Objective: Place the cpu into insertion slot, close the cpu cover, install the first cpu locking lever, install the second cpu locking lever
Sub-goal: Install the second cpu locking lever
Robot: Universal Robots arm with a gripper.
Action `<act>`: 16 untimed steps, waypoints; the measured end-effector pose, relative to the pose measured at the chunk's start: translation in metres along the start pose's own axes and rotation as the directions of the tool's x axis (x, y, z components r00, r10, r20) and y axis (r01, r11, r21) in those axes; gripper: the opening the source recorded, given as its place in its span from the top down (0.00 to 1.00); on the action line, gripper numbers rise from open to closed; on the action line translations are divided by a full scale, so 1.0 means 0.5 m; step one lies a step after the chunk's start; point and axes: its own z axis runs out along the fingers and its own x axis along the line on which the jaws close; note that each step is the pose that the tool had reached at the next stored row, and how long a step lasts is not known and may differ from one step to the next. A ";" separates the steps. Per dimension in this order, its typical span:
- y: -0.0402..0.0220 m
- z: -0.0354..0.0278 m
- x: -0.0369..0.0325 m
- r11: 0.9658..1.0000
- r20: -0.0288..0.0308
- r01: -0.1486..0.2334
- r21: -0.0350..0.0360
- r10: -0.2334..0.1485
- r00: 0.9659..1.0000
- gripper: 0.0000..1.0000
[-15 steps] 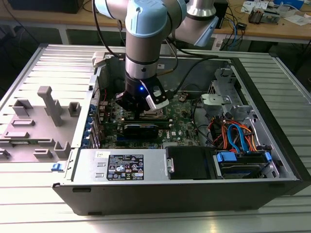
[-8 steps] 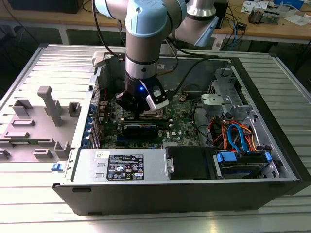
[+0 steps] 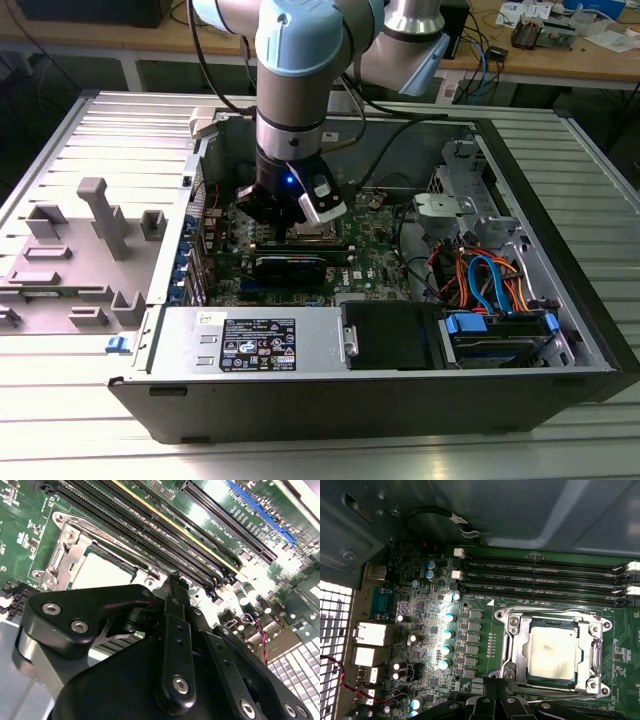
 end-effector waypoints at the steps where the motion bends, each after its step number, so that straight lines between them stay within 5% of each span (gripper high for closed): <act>1: 0.000 -0.001 0.000 1.000 0.000 0.000 0.000 0.000 1.000 0.89; 16: 0.000 0.003 0.000 1.000 0.002 0.001 -0.016 -0.001 1.000 0.89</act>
